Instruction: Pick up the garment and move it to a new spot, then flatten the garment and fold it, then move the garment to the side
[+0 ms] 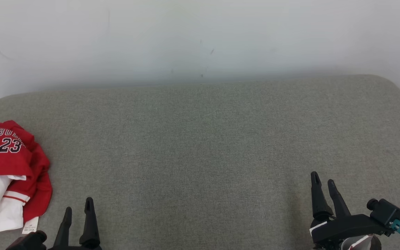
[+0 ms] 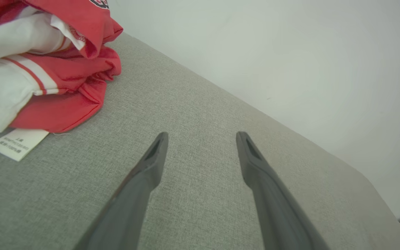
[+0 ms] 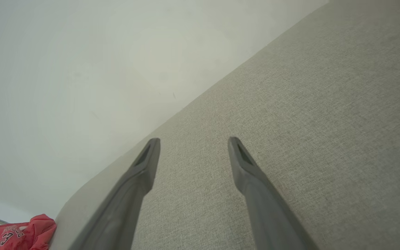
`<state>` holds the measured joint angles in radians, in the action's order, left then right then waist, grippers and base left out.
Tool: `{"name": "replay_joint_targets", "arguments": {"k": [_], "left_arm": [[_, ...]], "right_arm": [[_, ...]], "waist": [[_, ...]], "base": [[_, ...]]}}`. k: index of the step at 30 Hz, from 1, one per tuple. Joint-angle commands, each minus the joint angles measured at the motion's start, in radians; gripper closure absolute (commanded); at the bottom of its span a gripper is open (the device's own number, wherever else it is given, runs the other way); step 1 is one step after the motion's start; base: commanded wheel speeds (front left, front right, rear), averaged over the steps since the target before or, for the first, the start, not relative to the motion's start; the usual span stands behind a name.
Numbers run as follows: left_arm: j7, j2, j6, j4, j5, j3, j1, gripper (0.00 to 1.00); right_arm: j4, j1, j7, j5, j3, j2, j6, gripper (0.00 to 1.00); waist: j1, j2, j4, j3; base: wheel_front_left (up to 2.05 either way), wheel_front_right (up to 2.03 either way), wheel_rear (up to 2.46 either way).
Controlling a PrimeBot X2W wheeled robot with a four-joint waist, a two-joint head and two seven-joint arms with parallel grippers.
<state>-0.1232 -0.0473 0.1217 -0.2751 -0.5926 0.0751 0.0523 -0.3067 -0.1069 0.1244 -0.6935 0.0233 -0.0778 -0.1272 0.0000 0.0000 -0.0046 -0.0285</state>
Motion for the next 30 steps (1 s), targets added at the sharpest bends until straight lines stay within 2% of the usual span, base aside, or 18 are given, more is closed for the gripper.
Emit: {"name": "replay_joint_targets", "arguments": {"k": [1,30], "left_arm": [[-0.012,-0.006,-0.006,0.011,0.037,0.000,0.023,0.00],[-0.080,-0.018,-0.025,-0.013,0.330,-0.026,-0.002,0.00]], "right_arm": [[0.005,-0.022,0.011,0.031,-0.005,-0.006,-0.004,0.00],[-0.031,-0.016,0.080,0.323,-0.046,-0.018,-0.005,0.00]], "waist": [[0.0000,0.0000,0.000,0.000],[0.0000,0.0000,-0.003,-0.005]], "base": [[0.00,0.00,0.00],[0.00,0.00,0.00]]}}
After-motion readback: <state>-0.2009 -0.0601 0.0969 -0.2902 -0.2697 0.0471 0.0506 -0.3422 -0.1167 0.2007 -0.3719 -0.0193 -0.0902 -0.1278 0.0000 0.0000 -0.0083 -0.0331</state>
